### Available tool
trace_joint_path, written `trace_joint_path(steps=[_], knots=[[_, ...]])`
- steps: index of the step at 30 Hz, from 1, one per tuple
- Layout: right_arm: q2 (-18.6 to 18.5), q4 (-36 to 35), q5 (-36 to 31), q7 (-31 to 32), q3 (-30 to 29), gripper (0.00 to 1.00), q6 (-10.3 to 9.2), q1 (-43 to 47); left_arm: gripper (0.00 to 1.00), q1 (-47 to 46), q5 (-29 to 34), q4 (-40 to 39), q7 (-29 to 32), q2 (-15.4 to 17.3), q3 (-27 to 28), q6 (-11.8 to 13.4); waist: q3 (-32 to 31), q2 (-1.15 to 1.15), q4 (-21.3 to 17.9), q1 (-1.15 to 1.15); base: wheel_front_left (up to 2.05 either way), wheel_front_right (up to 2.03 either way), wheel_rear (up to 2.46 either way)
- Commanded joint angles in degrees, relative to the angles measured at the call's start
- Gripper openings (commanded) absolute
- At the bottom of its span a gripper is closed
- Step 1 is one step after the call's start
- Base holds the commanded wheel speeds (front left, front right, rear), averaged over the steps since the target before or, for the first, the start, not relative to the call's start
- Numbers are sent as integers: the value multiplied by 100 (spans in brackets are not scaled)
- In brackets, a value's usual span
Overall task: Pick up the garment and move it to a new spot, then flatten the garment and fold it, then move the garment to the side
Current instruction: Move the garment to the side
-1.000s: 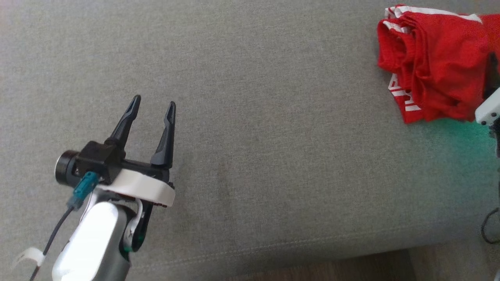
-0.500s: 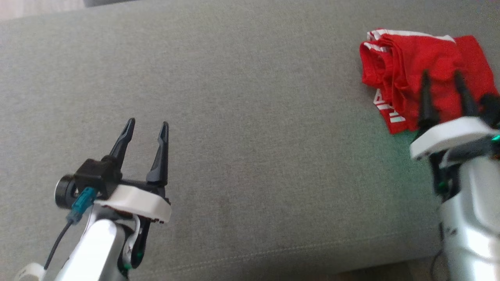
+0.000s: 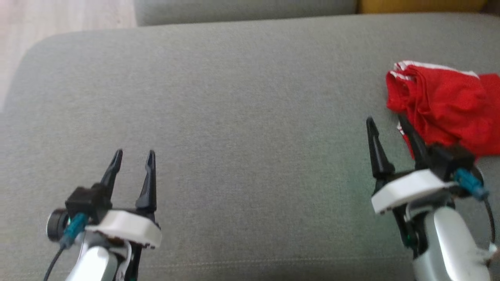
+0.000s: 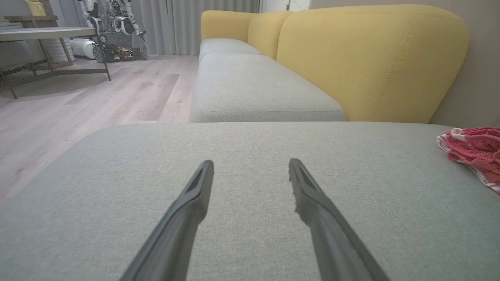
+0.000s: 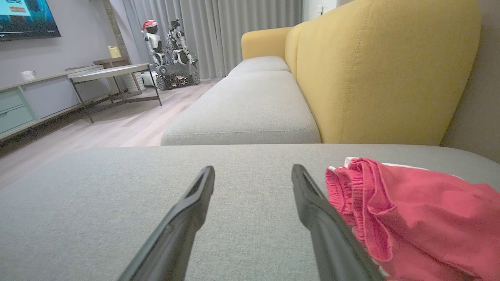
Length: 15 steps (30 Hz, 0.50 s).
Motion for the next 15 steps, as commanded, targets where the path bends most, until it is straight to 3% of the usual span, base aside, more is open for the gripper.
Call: trace_joint_path(steps=[1,15], knots=[[23,-306,76,31,152,100,-4,52,100,-65,-23,-212,-72,178,271,41,-193,0,134,0,0,0,0],[26,-657,143,268,93,100,-4,846,100,474,0,-355,-48,326,178,98,-730,0,184,0,0,0,0]])
